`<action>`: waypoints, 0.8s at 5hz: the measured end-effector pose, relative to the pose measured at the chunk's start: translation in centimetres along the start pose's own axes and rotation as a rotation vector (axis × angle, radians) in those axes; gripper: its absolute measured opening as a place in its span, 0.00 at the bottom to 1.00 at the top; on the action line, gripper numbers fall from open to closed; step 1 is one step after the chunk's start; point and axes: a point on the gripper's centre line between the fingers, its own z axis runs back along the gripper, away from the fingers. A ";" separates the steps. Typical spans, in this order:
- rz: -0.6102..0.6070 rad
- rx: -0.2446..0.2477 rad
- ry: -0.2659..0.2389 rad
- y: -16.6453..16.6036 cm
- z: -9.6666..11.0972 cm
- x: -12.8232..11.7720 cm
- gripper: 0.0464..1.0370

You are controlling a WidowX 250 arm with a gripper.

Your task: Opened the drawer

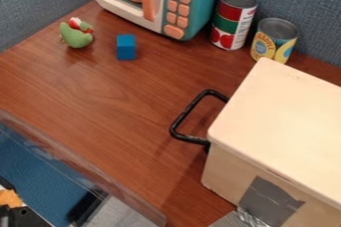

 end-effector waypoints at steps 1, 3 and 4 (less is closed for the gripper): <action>0.011 -0.043 0.008 -0.4 -1.4 0.1 0.96; 0.051 -0.153 -0.124 -7.6 -3.2 2.5 0.96; 0.047 -0.169 -0.158 -10.8 -3.7 3.2 0.96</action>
